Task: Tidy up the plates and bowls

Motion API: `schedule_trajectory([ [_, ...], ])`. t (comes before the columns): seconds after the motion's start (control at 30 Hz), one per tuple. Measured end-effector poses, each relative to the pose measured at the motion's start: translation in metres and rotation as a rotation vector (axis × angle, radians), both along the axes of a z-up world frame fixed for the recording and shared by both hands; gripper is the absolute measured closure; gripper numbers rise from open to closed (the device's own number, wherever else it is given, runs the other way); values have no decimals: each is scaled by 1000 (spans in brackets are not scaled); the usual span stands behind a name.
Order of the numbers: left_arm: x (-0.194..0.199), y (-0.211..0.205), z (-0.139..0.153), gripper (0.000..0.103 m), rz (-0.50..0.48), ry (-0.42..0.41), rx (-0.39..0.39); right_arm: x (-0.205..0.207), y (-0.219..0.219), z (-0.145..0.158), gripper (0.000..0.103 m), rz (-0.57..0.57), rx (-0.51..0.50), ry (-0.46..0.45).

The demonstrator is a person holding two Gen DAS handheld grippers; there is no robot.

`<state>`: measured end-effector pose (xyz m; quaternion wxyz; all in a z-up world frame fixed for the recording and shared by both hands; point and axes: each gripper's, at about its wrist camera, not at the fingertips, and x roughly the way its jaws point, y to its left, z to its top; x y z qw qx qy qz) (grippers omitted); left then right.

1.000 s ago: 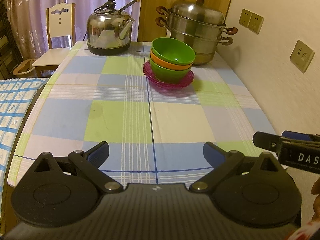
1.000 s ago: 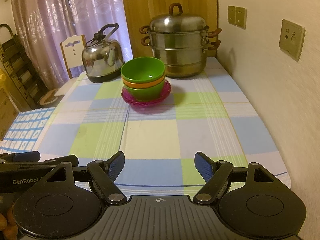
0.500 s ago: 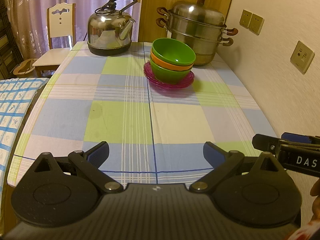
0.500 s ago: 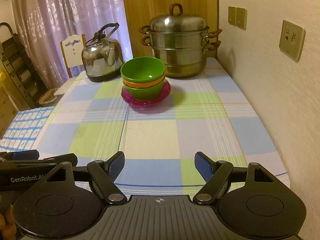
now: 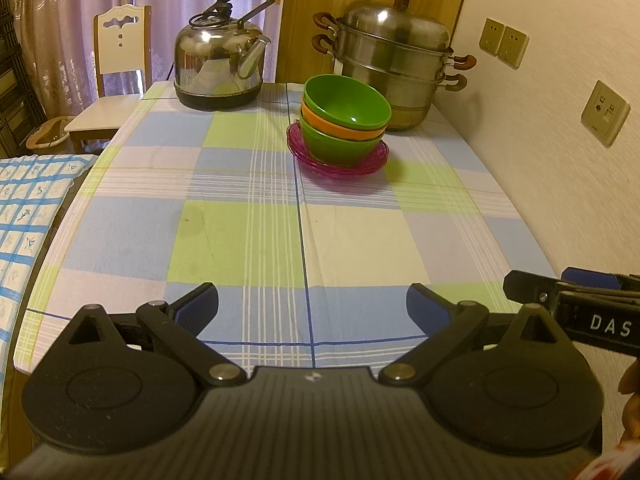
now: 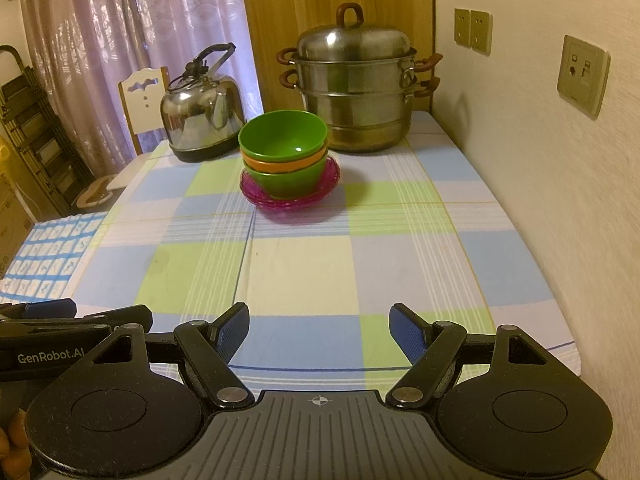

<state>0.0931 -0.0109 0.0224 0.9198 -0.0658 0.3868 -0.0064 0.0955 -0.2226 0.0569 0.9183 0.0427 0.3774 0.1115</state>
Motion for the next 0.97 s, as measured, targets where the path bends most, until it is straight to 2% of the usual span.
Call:
schedule_trajectory([
  [0.97, 3, -5, -1, 3, -2, -5, 13, 0, -3, -4, 26, -3, 6, 5],
])
